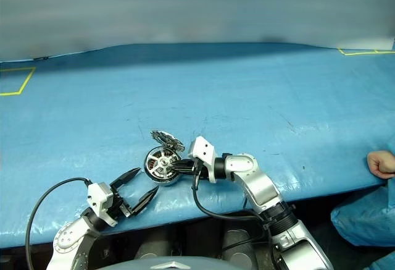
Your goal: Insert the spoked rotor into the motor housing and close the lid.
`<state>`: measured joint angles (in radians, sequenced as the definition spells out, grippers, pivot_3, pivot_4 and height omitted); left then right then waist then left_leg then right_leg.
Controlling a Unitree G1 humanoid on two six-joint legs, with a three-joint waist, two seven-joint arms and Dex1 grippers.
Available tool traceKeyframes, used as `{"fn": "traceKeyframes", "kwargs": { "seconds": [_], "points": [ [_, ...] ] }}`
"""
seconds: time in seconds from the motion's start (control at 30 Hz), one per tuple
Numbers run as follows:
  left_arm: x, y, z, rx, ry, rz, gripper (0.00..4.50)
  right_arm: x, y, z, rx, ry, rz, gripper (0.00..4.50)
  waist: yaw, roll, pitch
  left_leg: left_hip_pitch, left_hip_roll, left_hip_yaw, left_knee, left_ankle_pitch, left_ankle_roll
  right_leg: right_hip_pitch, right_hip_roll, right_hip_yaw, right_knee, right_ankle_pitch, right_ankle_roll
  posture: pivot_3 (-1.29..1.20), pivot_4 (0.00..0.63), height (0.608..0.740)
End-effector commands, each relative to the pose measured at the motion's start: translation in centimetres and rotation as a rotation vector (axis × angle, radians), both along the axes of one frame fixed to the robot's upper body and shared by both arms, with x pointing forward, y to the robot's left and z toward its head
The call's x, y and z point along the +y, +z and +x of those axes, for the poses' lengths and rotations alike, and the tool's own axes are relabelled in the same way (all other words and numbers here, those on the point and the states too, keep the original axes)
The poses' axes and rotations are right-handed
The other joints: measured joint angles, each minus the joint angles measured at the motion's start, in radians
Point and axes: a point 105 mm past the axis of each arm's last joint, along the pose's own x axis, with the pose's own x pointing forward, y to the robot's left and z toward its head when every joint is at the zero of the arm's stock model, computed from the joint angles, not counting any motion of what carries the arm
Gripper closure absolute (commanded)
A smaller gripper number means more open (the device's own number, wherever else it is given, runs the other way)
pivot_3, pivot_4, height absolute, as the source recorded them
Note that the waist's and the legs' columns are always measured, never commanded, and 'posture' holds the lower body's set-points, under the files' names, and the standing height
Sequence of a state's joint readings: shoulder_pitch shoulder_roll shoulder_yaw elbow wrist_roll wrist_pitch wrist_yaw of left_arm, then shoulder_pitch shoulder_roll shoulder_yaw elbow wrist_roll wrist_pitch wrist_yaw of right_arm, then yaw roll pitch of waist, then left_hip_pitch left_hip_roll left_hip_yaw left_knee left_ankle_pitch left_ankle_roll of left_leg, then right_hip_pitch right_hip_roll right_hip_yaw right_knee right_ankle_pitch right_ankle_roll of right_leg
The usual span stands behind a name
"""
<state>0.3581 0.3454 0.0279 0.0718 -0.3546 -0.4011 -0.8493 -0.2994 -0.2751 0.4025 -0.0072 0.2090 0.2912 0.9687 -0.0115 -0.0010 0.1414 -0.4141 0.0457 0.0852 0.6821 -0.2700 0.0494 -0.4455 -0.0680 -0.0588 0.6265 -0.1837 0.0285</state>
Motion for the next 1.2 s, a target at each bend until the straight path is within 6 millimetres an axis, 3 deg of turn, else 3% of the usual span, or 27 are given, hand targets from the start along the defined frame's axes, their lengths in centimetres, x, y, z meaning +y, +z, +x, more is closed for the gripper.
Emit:
{"fn": "traceKeyframes", "kwargs": {
  "seconds": [0.03, 0.07, 0.23, 0.67, 0.93, 1.2],
  "points": [
    [-0.3, 0.5, -0.1, -0.021, -0.011, 0.002, 0.00, 0.4, 1.2, 0.1, -0.044, 0.021, 0.025, 4.47, 0.000, 0.000, 0.000, 0.000, 0.000, 0.000, 0.000, 0.000, 0.000, 0.000, 0.000, 0.000, 0.000, 0.000, 0.000, 0.00, 0.150, 0.740],
    [-0.3, 0.4, -0.1, -0.020, -0.011, 0.002, 0.00, 0.4, 1.1, 0.1, -0.042, 0.022, 0.022, 4.47, 0.000, 0.000, 0.000, 0.000, 0.000, 0.000, 0.000, 0.000, 0.000, 0.000, 0.000, 0.000, 0.000, 0.000, 0.000, 0.00, 0.150, 0.740],
    [-0.3, 0.3, -0.1, -0.018, -0.010, 0.001, 0.00, 0.4, 1.1, 0.2, -0.059, 0.006, 0.019, 3.06, 0.000, 0.000, 0.000, 0.000, 0.000, 0.000, 0.000, 0.000, 0.000, 0.000, 0.000, 0.000, 0.000, 0.000, 0.000, 0.00, 0.150, 0.740],
    [0.3, -0.5, -0.2, -0.009, -0.003, 0.002, 0.00, 1.2, 2.9, -0.3, -0.051, 0.044, 0.117, 3.06, 0.000, 0.000, 0.000, 0.001, 0.000, 0.000, 0.000, 0.000, 0.000, 0.001, 0.000, 0.000, 0.001, 0.000, 0.000, 0.00, 0.150, 0.740],
    [-0.2, -0.1, -0.4, -0.014, -0.004, -0.003, 0.00, 2.0, 3.9, 0.3, -0.055, 0.022, 0.170, 3.06, -0.001, 0.000, 0.000, 0.001, 0.000, 0.000, 0.001, 0.000, 0.000, 0.001, 0.000, 0.000, 0.001, 0.000, 0.000, 0.00, 0.150, 0.740],
    [-0.5, 0.4, -0.6, -0.014, 0.003, -0.006, 0.00, 2.3, 3.3, 1.0, -0.064, -0.014, 0.142, 3.06, -0.001, 0.000, 0.000, 0.001, 0.000, 0.000, 0.001, 0.000, 0.000, 0.001, 0.000, 0.000, 0.001, 0.000, 0.000, 0.00, 0.150, 0.740]
  ]
}}
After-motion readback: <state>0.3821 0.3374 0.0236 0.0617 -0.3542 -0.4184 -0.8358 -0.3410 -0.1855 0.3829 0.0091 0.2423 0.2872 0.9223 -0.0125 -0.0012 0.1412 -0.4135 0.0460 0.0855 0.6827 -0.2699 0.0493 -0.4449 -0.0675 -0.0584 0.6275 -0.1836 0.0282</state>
